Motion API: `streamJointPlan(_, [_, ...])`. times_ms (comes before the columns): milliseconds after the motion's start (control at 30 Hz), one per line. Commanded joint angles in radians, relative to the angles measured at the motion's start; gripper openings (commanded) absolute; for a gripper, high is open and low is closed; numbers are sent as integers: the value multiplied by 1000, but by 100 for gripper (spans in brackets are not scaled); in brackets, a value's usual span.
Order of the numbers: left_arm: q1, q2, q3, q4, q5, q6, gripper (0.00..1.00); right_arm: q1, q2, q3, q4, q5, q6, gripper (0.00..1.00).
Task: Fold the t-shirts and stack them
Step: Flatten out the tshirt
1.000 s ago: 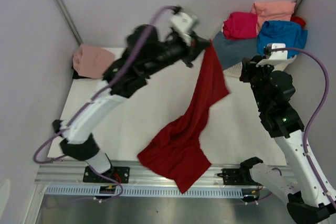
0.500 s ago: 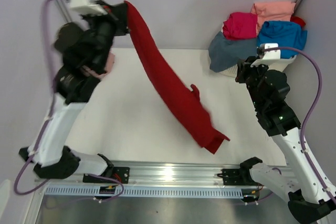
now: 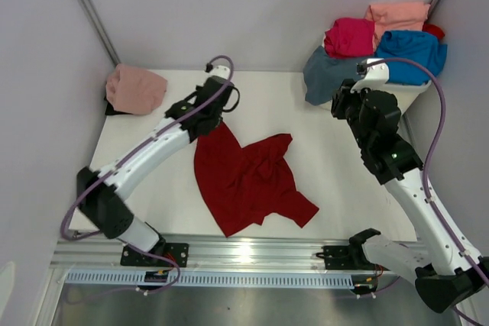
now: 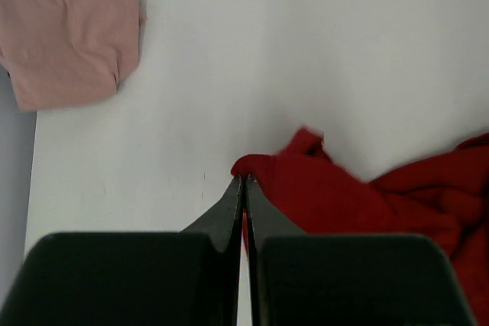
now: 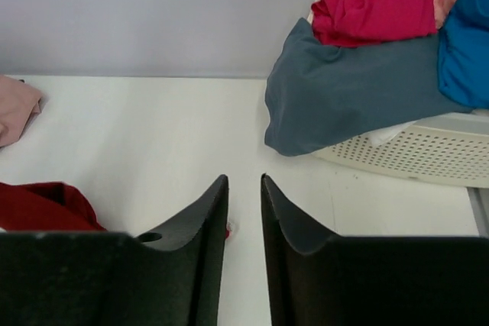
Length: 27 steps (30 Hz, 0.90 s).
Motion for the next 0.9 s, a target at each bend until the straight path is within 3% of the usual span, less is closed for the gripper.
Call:
streamJointPlan(0, [-2, -217, 5, 195, 67, 54, 1, 6, 37, 59, -16, -8, 31, 30])
streamJointPlan(133, [-7, -246, -3, 212, 130, 81, 1, 5, 94, 76, -33, -57, 69, 36])
streamJointPlan(300, [-10, -311, -73, 238, 89, 54, 1, 6, 187, 39, -12, -113, 112, 40])
streamJointPlan(400, [-10, -416, -184, 333, 121, 48, 1, 5, 271, 11, -1, -106, 153, 39])
streamJointPlan(567, [-10, -625, -420, 542, 304, 106, 1, 6, 400, 7, 10, -120, 196, 39])
streamJointPlan(600, [-10, -645, -449, 546, 289, 94, 4, 5, 420, 10, 11, -120, 202, 39])
streamJointPlan(633, [-10, -661, -445, 519, 273, 87, 17, 5, 460, 16, 4, -119, 208, 38])
streamJointPlan(667, [-10, -659, -440, 492, 258, 78, 35, 5, 477, 22, 5, -123, 213, 38])
streamJointPlan(700, [-10, -653, -405, 459, 226, 68, 68, 5, 491, 25, 8, -123, 219, 38])
streamJointPlan(733, [-10, -633, -386, 382, 200, 60, 75, 6, 517, 28, 8, -126, 222, 38])
streamJointPlan(867, [-10, -612, -320, 255, 33, -31, 84, 8, 561, 38, 10, -129, 235, 38])
